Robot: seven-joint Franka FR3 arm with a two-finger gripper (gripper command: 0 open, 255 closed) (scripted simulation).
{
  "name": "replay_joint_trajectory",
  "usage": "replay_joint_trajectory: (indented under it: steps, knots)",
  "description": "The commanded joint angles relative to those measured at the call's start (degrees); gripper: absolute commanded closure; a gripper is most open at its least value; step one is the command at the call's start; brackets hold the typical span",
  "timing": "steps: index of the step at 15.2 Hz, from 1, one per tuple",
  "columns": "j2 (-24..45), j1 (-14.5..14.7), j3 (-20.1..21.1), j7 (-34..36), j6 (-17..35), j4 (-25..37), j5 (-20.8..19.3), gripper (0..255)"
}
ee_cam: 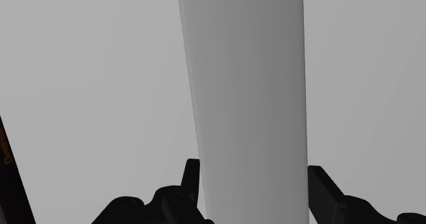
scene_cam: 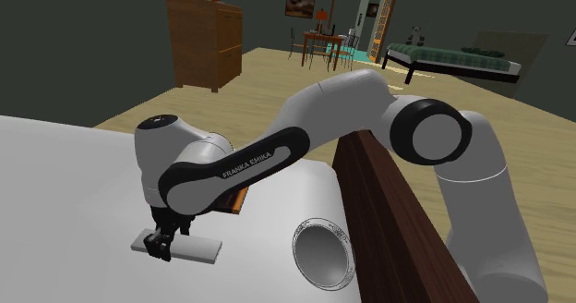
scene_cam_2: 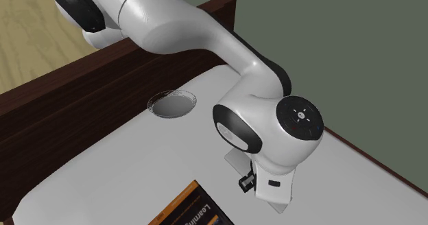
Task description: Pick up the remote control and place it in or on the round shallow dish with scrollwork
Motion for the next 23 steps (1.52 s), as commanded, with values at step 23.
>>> replay_joint_trajectory:
  steps: [23]
  knots:
    - [-4.95,-0.07,1.52,-1.54,-14.15,9.54,2.52,255]
